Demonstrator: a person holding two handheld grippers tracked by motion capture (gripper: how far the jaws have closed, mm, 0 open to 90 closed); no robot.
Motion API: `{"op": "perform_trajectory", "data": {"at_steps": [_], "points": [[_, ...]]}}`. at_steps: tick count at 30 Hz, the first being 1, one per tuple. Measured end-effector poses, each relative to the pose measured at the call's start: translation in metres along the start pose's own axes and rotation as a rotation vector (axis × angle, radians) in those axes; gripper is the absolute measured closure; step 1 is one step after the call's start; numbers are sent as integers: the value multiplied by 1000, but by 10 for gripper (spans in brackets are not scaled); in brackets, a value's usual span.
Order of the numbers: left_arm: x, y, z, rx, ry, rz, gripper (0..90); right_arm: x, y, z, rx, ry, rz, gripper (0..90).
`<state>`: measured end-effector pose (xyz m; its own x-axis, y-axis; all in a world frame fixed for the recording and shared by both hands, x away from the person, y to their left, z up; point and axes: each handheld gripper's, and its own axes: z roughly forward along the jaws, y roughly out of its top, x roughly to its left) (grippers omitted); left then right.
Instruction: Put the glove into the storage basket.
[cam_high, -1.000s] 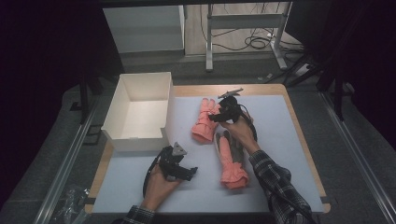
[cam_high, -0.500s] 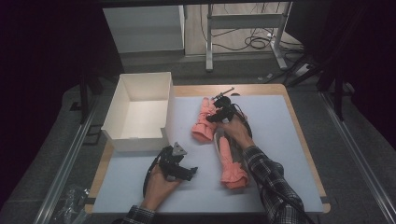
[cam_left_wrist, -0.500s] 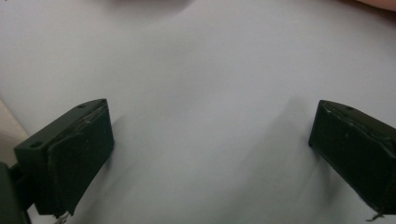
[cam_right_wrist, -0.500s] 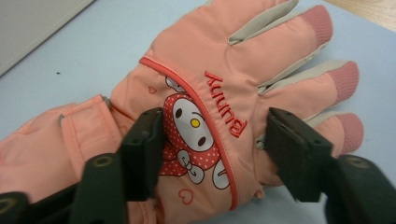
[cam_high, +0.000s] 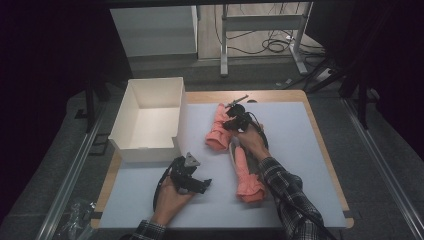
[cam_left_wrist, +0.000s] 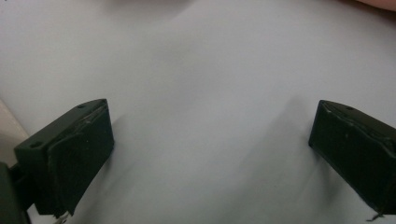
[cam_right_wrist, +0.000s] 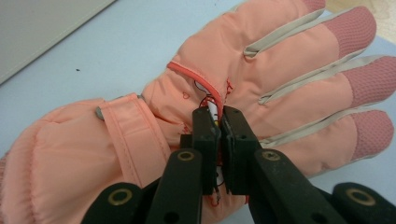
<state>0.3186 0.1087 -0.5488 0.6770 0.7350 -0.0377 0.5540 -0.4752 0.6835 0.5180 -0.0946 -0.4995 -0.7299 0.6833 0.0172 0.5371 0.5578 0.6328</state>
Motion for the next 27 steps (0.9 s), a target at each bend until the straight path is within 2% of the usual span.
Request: {"op": "perform_trajectory", "data": {"at_steps": [3, 10, 16, 27], "points": [[0, 0, 0, 0, 0, 0, 0, 1, 0, -3, -15, -4, 9, 858], [0, 0, 0, 0, 0, 0, 0, 1, 4, -14, -53, 22, 26, 863], [0, 0, 0, 1, 0, 1, 0, 7, 9, -30, -94, 64, 9, 863], [0, 0, 0, 1, 1, 4, 0, 18, 16, -54, -106, 129, -29, 862]]}}
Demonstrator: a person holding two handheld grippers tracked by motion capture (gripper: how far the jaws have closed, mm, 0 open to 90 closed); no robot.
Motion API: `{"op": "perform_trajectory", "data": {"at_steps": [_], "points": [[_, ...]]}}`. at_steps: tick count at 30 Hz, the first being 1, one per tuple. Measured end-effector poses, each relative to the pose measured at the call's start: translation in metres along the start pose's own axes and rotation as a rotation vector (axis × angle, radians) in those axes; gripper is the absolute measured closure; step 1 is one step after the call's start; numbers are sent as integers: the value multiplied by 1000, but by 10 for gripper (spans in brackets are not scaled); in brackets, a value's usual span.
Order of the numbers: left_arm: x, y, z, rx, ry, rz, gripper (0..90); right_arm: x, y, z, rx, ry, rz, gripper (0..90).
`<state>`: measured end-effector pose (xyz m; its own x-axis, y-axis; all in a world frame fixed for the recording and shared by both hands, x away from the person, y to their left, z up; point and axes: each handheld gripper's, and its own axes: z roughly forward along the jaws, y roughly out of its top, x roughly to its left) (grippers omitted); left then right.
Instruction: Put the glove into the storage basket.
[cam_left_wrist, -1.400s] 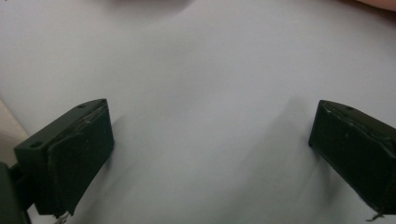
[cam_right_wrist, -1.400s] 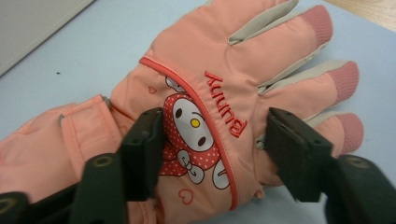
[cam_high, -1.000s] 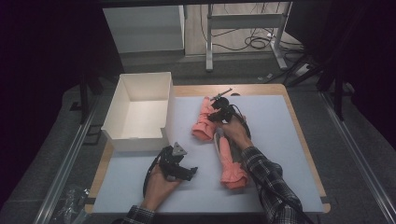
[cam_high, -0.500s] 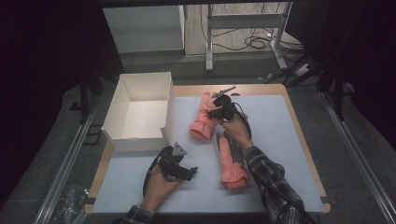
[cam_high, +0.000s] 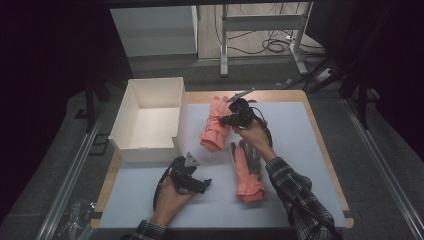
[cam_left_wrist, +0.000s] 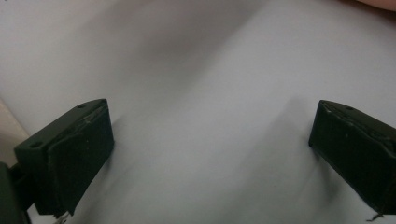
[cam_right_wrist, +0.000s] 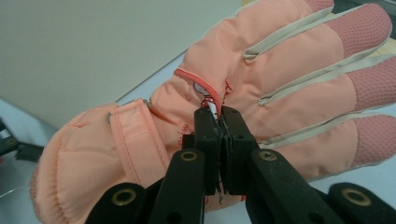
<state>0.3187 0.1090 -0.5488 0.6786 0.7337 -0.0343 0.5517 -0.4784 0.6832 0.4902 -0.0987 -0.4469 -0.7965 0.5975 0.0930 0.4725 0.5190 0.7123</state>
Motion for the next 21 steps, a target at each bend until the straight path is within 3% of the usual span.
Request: {"op": "perform_trajectory", "data": {"at_steps": [10, 21], "points": [[0, 0, 0, 1, 0, -2, 0, 17, 3, -23, -14, 58, -56, 862], [0, 0, 0, 0, 0, 2, 0, 24, -8, -58, -39, 118, -66, 862]]}}
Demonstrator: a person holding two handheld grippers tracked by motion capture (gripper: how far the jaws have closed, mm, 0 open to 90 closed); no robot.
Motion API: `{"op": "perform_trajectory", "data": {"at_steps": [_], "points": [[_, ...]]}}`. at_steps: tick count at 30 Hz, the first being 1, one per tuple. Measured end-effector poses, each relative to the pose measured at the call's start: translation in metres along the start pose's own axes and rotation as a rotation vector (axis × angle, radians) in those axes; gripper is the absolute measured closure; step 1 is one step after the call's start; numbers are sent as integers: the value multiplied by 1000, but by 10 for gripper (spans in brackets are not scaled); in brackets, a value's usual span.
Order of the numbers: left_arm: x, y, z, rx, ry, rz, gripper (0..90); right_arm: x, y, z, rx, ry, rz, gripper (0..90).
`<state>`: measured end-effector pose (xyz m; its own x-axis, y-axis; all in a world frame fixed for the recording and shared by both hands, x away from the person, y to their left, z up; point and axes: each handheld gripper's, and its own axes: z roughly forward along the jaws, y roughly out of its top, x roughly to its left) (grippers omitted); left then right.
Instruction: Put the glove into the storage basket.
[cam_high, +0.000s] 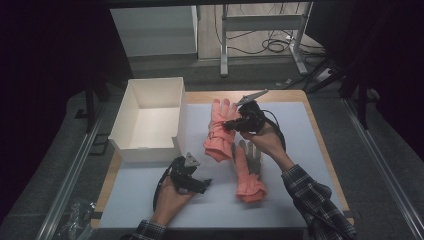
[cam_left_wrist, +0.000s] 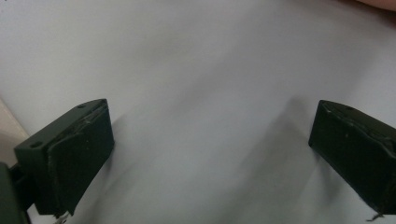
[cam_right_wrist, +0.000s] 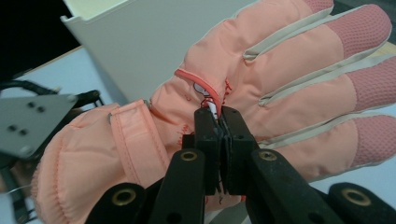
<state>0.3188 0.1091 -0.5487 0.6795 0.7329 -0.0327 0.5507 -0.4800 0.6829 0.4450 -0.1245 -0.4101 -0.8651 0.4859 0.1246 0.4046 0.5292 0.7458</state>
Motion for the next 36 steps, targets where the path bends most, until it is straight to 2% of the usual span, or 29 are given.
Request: {"op": "perform_trajectory", "data": {"at_steps": [14, 24, 30, 36], "points": [[0, 0, 0, -1, 1, -2, 0, 17, -25, -48, -8, 40, -30, 863], [0, 0, 0, 0, 1, -2, 0, 24, -51, -77, -8, 39, -33, 863], [0, 0, 0, 2, 0, 1, 0, 28, -69, -85, 14, 41, -46, 863], [0, 0, 0, 0, -1, -6, 0, 28, -86, -84, 45, 52, -45, 863]]}}
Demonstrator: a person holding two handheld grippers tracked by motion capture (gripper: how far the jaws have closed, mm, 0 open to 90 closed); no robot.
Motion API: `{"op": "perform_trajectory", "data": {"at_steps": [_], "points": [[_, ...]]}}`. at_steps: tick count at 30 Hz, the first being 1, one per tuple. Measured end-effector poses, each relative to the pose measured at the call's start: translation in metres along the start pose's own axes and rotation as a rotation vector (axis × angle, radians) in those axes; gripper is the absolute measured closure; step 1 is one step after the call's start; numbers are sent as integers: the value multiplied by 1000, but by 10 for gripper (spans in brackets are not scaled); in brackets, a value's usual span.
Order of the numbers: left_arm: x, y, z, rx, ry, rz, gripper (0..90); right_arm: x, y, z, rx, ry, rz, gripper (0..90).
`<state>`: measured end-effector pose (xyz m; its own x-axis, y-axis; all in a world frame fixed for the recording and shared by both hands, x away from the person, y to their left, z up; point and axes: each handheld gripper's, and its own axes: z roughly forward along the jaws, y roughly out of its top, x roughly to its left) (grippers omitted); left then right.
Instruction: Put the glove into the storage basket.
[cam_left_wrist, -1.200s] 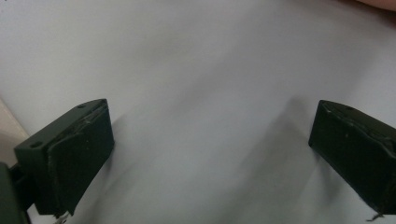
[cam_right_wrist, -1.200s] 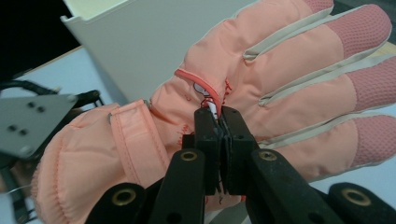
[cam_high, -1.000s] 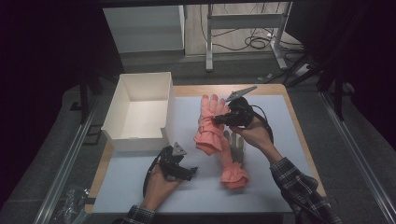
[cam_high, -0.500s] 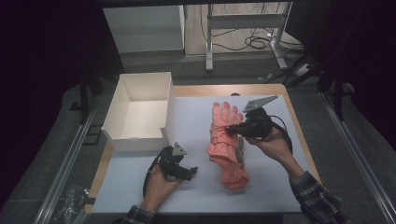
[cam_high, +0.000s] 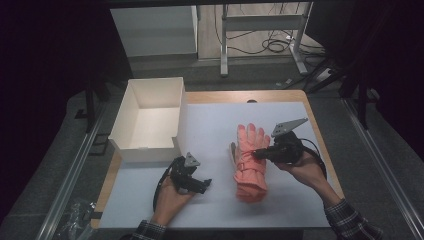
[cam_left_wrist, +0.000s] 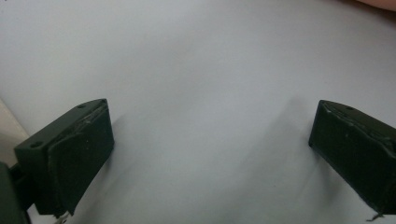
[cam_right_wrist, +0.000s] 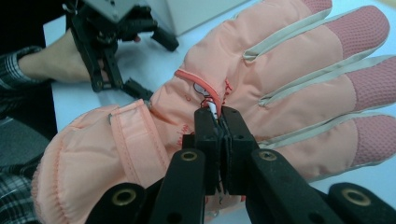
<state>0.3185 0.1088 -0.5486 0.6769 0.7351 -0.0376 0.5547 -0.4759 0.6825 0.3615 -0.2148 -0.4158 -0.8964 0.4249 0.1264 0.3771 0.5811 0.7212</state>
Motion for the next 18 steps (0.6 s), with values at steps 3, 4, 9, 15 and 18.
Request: {"op": "perform_trajectory", "data": {"at_steps": [3, 4, 9, 15, 18], "points": [[0, 0, 0, -1, 2, 6, 0, -2, -6, 5, 21, 7, 0, 862], [0, 0, 0, -1, 2, 5, 0, -3, -8, 7, 29, 10, 1, 863], [0, 0, 0, -2, 2, 6, 0, -7, -14, 19, 60, 30, -6, 862], [0, 0, 0, -2, 2, 6, 0, -9, -16, 35, 88, 28, -34, 848], [0, 0, 0, -2, 2, 6, 0, -10, -18, 43, 100, 22, -49, 830]]}}
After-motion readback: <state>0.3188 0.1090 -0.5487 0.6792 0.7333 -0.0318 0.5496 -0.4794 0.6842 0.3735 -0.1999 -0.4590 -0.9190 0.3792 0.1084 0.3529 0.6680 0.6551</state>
